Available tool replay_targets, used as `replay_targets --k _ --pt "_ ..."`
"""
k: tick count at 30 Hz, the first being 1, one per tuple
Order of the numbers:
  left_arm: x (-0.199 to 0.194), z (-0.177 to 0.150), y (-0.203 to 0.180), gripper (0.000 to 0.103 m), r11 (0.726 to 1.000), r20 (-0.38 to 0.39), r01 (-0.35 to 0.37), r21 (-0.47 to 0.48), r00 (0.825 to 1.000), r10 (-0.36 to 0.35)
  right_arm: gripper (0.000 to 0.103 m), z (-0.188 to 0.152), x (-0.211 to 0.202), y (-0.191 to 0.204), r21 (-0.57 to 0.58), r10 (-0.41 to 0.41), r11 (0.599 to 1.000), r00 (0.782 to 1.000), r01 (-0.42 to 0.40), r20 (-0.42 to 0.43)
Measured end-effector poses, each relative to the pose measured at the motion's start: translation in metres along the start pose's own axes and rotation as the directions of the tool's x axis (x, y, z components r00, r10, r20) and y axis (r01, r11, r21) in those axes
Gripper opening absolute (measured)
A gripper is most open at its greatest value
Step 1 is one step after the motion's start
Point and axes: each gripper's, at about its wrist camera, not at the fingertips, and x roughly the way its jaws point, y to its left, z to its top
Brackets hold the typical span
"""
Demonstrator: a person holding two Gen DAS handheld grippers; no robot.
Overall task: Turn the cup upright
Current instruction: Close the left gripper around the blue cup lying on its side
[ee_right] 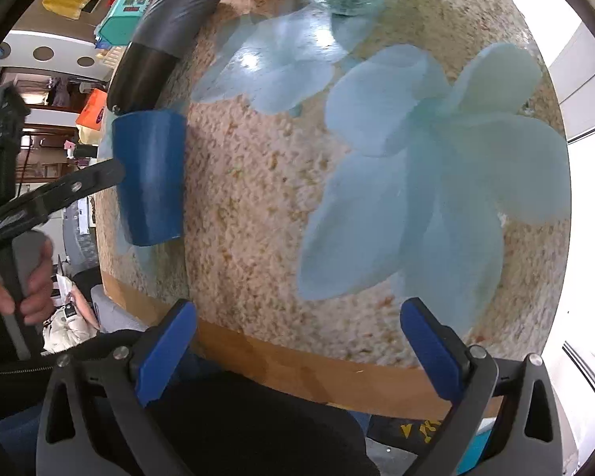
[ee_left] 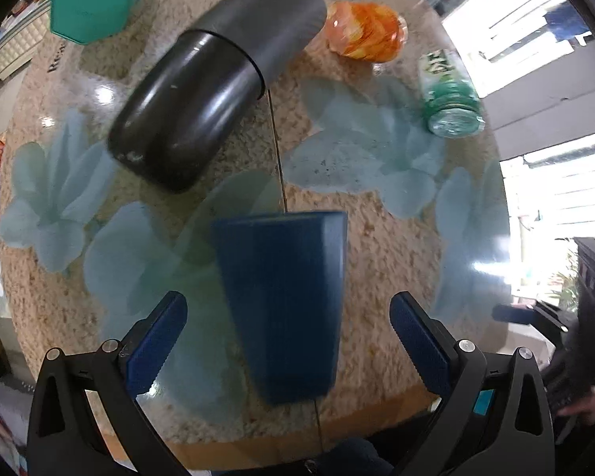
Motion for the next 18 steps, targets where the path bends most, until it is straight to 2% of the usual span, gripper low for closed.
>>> replay_targets --k 5,8,11,14,17,18 --pt "0.021 0.016 -0.003 0.102 0.999 -0.029 -0.036 -0.020 0.999 0.035 0.103 0.003 -0.010 -0.022 0.021 0.024 0.999 1.000 -0.024 -0.001" --pt "0.029 0.022 -0.006 0.102 0.995 -0.040 -0.098 0.007 0.994 0.098 0.103 0.005 -0.017 -0.034 0.038 0.059 0.998 0.998 -0.059 0.013" --pt "0.038 0.026 -0.009 0.102 0.993 -0.065 -0.117 0.032 0.991 0.119 0.103 0.010 -0.021 -0.045 0.056 0.072 0.996 0.997 -0.073 0.017" --pt "0.048 0.030 -0.008 0.090 0.992 -0.087 -0.124 0.022 0.988 0.125 0.103 0.011 -0.024 -0.051 0.067 0.081 0.994 0.996 -0.083 0.021" --pt "0.058 0.033 -0.004 0.078 0.996 -0.135 -0.091 0.003 0.987 0.090 0.103 0.011 -0.026 -0.052 0.076 0.089 0.993 0.996 -0.090 0.028" --pt "0.058 0.033 -0.005 0.078 0.994 -0.136 -0.106 0.016 0.985 0.108 0.103 0.010 -0.027 -0.054 0.084 0.089 0.992 0.996 -0.091 0.030"
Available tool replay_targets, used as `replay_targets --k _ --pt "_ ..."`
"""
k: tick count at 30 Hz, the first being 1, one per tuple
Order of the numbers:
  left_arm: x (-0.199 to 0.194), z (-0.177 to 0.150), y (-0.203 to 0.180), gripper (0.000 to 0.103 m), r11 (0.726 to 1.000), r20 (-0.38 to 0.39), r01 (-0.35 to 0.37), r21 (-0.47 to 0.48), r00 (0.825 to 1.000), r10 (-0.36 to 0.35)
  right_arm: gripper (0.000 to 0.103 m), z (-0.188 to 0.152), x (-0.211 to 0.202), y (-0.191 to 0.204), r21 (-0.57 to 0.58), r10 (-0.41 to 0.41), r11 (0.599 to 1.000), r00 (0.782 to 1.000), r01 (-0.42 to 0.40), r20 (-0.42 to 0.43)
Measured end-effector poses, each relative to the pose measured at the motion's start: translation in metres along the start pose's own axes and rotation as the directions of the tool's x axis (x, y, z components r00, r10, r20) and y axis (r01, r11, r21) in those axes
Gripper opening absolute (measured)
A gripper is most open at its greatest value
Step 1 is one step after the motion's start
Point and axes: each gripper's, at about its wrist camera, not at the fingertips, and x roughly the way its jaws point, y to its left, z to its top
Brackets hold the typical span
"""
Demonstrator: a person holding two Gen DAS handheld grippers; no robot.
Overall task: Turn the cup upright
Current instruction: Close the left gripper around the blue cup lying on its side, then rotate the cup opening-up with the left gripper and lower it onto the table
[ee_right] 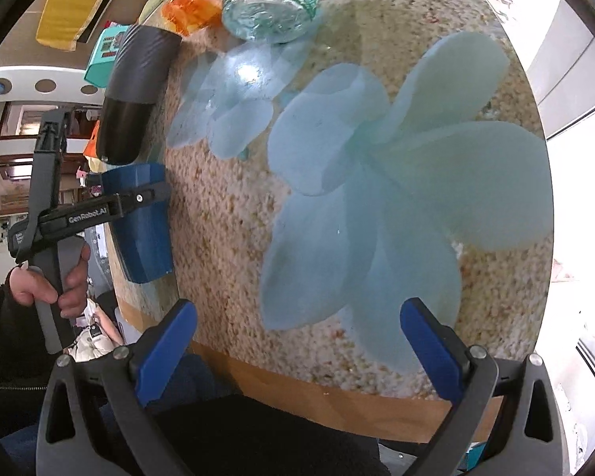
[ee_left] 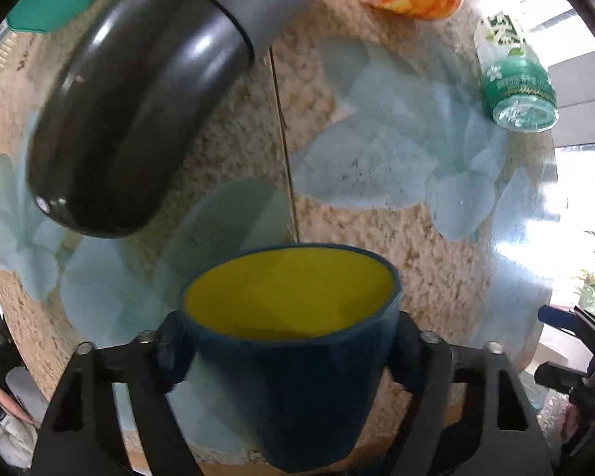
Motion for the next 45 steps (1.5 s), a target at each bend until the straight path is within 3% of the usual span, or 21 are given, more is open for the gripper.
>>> replay_targets --k 6,15,23,28,33,36,37,45 --pt "0.000 0.002 -0.001 0.077 1.000 -0.005 0.019 0.021 1.000 -0.019 0.103 -0.002 -0.002 -0.007 0.046 0.004 0.999 1.000 -0.005 0.015" --pt "-0.026 -0.013 0.006 0.076 0.995 0.073 0.083 0.060 0.994 -0.087 0.103 -0.014 -0.001 0.017 0.056 -0.025 0.998 0.998 0.023 0.049" --pt "-0.066 -0.047 0.012 0.076 0.974 0.174 0.158 0.165 0.967 -0.187 0.103 -0.044 0.007 0.050 0.089 -0.070 0.994 0.994 0.063 0.079" --pt "-0.095 -0.066 0.019 0.076 0.958 0.268 0.151 0.246 0.939 -0.217 0.103 -0.071 0.009 0.070 0.147 -0.093 0.986 0.987 0.074 0.130" --pt "-0.098 -0.076 0.009 0.076 0.947 0.372 0.101 0.306 0.903 -0.217 0.103 -0.096 -0.002 0.083 0.214 -0.083 0.976 0.963 0.026 0.258" --pt "-0.098 -0.085 0.007 0.076 0.946 0.434 0.085 0.313 0.873 -0.222 0.103 -0.108 -0.010 0.093 0.204 -0.088 0.979 0.942 0.021 0.325" --pt "-0.098 -0.089 0.006 0.076 0.948 0.468 0.077 0.310 0.855 -0.223 0.103 -0.110 -0.011 0.095 0.195 -0.090 0.981 0.938 0.024 0.335" --pt "-0.067 -0.099 -0.013 0.076 0.964 0.588 -0.011 0.265 0.795 -0.153 0.103 -0.121 -0.022 0.067 0.156 -0.065 0.988 0.909 0.000 0.413"
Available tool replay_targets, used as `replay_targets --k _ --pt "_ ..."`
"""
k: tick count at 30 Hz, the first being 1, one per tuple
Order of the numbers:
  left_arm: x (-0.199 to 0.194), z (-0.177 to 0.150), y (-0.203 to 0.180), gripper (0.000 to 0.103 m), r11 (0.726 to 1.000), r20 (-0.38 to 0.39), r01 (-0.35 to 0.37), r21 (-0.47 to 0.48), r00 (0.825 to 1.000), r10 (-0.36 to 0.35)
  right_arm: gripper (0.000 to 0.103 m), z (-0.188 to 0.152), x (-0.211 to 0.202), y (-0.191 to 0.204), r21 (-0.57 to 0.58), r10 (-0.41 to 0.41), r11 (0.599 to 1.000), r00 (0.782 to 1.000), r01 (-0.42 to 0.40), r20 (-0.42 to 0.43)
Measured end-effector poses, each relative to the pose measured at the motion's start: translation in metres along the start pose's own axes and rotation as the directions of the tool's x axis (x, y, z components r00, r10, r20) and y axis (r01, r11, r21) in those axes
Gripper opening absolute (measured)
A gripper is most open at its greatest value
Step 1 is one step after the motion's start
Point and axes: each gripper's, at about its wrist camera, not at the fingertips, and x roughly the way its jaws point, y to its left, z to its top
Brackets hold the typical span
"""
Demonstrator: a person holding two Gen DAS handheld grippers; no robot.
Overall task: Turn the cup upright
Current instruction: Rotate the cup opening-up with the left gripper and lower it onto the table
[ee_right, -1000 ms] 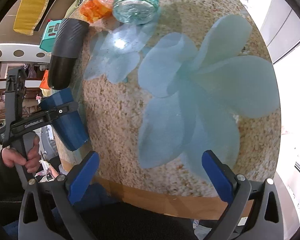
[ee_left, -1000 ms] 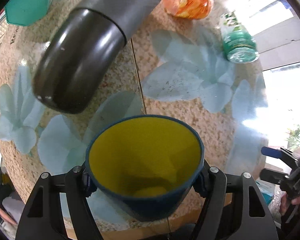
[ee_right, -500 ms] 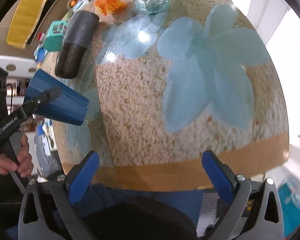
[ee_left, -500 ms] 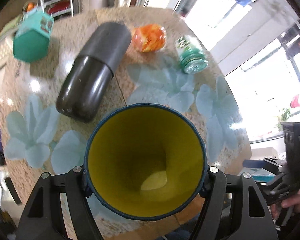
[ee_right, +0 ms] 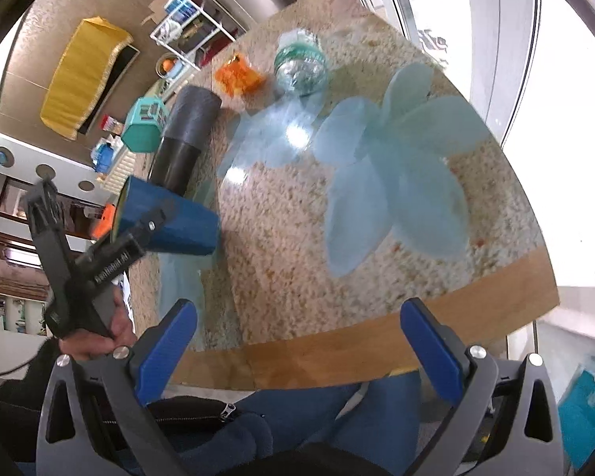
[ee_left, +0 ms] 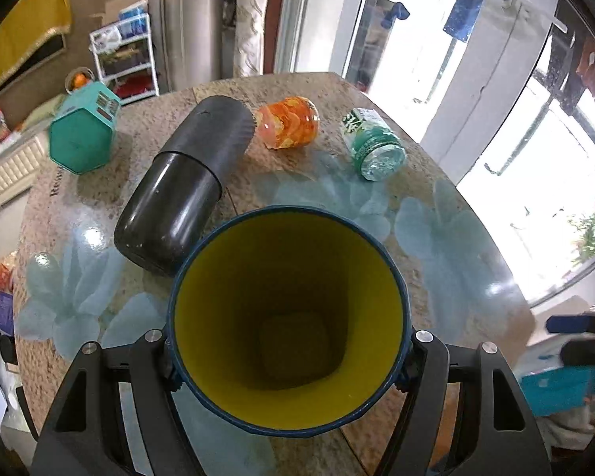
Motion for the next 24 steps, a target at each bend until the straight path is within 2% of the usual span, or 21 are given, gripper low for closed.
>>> replay_targets --k 4,7,10,12,15,22,24 --pt "0.011 -0.013 -0.008 0.076 0.999 0.021 -0.044 -0.010 0.999 0.044 0.103 0.006 0.005 -0.013 -0.009 0.021 1.000 1.000 -0.021 -0.004" --pt "0.011 -0.019 -0.020 0.076 0.995 0.069 -0.100 0.017 0.993 0.099 0.103 0.010 0.005 -0.016 -0.057 0.035 0.998 0.999 -0.036 -0.018" --pt "0.010 -0.023 -0.028 0.076 0.990 0.077 -0.138 0.028 0.988 0.135 0.103 0.014 0.003 -0.019 -0.081 0.041 0.996 0.999 -0.044 -0.032" --pt "0.009 -0.024 -0.027 0.076 0.990 0.074 -0.138 0.008 0.988 0.137 0.103 0.018 0.002 -0.021 -0.094 0.050 0.994 0.998 -0.054 -0.036" --pt "0.008 -0.026 -0.024 0.076 0.991 0.067 -0.135 -0.021 0.988 0.136 0.103 0.020 0.001 -0.022 -0.111 0.063 0.992 0.997 -0.067 -0.042" --pt "0.017 -0.030 -0.021 0.078 0.988 -0.018 -0.147 -0.039 0.989 0.146 0.103 0.024 0.001 -0.015 -0.151 0.138 0.978 0.989 -0.146 -0.058" --pt "0.018 -0.031 -0.020 0.085 0.987 -0.035 -0.153 -0.053 0.988 0.151 0.103 0.025 0.001 -0.012 -0.163 0.153 0.973 0.986 -0.161 -0.062"
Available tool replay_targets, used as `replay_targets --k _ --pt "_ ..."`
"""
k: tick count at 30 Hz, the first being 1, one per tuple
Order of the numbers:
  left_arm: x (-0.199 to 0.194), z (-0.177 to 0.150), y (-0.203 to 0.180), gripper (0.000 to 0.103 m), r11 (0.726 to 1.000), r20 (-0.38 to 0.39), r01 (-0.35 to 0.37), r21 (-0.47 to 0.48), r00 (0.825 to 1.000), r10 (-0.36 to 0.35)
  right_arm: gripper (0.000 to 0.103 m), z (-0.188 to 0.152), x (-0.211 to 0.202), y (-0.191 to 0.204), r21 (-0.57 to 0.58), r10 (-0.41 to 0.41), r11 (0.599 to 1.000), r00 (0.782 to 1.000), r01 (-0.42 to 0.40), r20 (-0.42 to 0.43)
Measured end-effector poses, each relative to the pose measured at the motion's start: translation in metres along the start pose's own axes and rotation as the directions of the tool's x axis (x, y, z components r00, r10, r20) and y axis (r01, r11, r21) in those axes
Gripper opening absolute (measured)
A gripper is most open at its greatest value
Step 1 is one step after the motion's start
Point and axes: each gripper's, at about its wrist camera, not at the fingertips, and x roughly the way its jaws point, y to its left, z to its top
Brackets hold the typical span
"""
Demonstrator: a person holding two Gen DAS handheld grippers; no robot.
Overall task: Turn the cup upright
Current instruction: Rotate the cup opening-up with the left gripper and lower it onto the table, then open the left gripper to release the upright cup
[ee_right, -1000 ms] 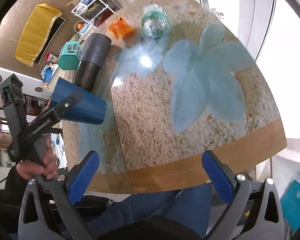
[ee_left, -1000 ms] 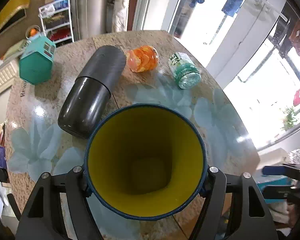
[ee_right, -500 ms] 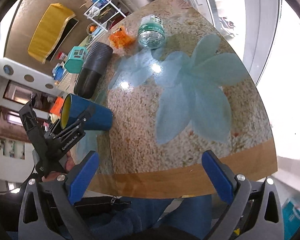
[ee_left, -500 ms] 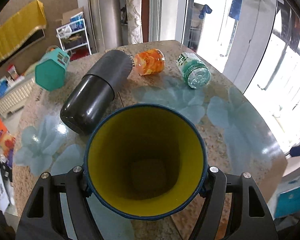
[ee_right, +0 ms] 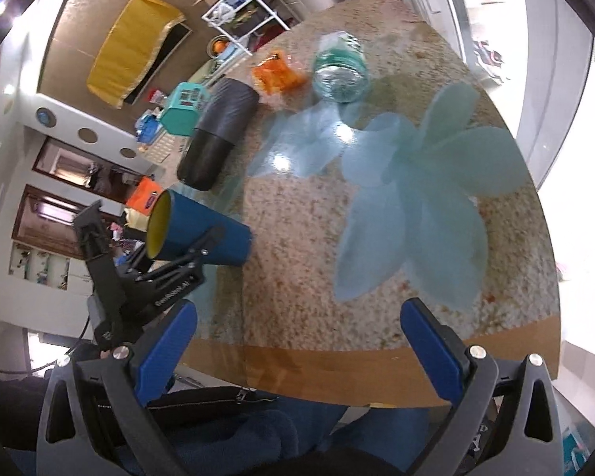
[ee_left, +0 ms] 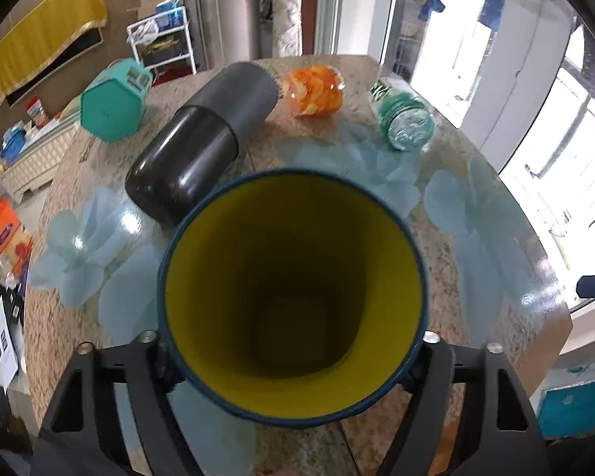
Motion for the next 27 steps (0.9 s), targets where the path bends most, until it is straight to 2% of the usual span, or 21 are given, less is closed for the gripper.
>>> replay_targets --k 4,6,13,18,21,27 --pt "-0.003 0.000 -0.001 0.093 1.000 0.009 0.000 0.007 1.000 0.000 0.103 0.000 0.003 0.001 -0.009 0.016 1.000 1.000 -0.016 -0.011" --pt "-0.005 0.001 -0.002 0.103 1.000 0.010 -0.014 0.020 1.000 0.013 0.103 0.001 0.003 0.000 -0.010 0.022 1.000 1.000 -0.022 -0.013" --pt "-0.015 0.007 0.002 0.103 1.000 -0.012 -0.005 0.000 1.000 0.005 0.103 0.006 0.003 0.001 -0.023 0.038 0.999 0.999 -0.038 -0.002" --pt "-0.040 0.017 0.007 0.103 1.000 0.019 0.009 0.004 1.000 -0.010 0.103 0.016 0.004 0.011 -0.084 0.026 0.996 1.000 -0.025 0.009" --pt "-0.057 0.024 0.015 0.103 0.999 0.040 0.031 -0.026 0.999 -0.030 0.103 0.023 0.003 0.026 -0.160 -0.016 0.987 0.999 0.021 0.036" --pt "-0.087 0.047 0.036 0.103 0.998 0.054 0.027 -0.064 0.998 -0.024 0.103 0.041 -0.001 0.059 -0.259 -0.041 0.964 0.993 0.068 0.108"
